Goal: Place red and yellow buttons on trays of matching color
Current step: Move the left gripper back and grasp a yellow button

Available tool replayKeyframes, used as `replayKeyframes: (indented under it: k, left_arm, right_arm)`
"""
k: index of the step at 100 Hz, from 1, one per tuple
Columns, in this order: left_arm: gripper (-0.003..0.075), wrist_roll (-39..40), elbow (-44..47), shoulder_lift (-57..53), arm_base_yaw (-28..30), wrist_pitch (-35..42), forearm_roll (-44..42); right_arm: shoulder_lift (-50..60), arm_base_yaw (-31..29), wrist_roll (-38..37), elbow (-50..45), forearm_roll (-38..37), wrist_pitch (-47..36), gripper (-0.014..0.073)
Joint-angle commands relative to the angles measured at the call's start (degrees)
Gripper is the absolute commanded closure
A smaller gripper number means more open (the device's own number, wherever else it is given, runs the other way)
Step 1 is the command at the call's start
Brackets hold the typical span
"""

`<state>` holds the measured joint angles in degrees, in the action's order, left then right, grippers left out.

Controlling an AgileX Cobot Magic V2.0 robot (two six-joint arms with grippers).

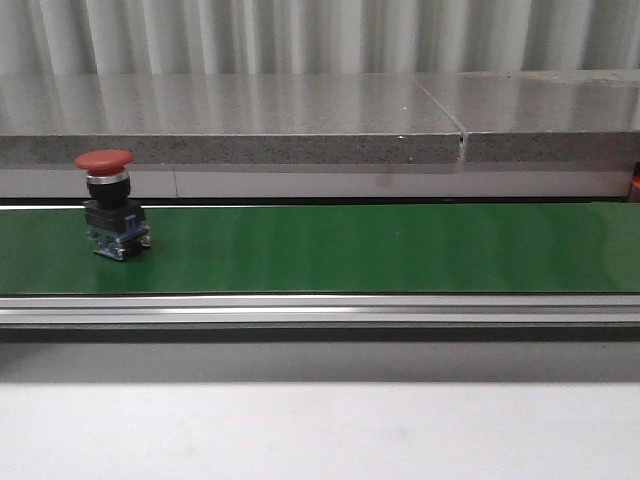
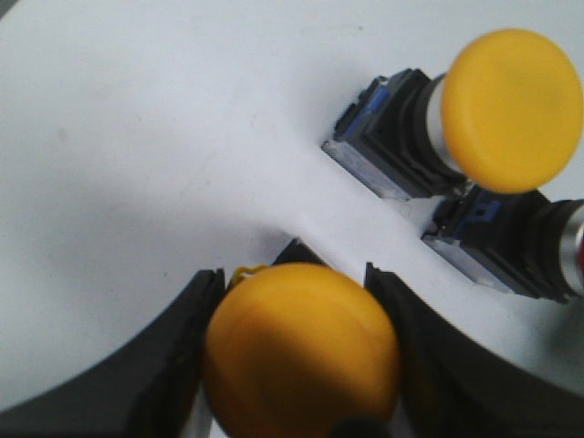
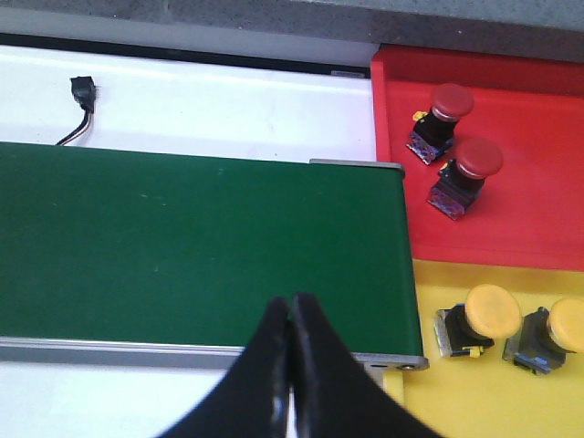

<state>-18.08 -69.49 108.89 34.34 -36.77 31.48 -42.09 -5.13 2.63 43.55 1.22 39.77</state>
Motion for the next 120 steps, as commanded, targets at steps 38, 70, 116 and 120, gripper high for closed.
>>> replayKeyframes:
  k: [38, 70, 116, 120]
  left_arm:
    - [0.074, 0.6, -1.0, -20.4, -1.6, -5.1, -1.4]
    - [0.074, 0.0, -1.2, -27.6, -18.3, -8.6, -13.8]
    - [0.074, 0.0, -1.2, -21.7, -30.4, -9.2, -21.9]
    - [0.074, 0.0, -1.2, -20.8, -30.4, -9.7, -21.9]
  right_arm:
    - [0.3, 0.0, 0.3, 1.5, -0.4, -3.4, 0.0662]
    - [0.3, 0.0, 0.3, 1.5, -0.4, -3.4, 0.0662]
    - [0.3, 0.0, 0.3, 1.5, -0.4, -3.4, 0.0662]
    - [0.3, 0.0, 0.3, 1.5, -0.4, -3.4, 0.0662]
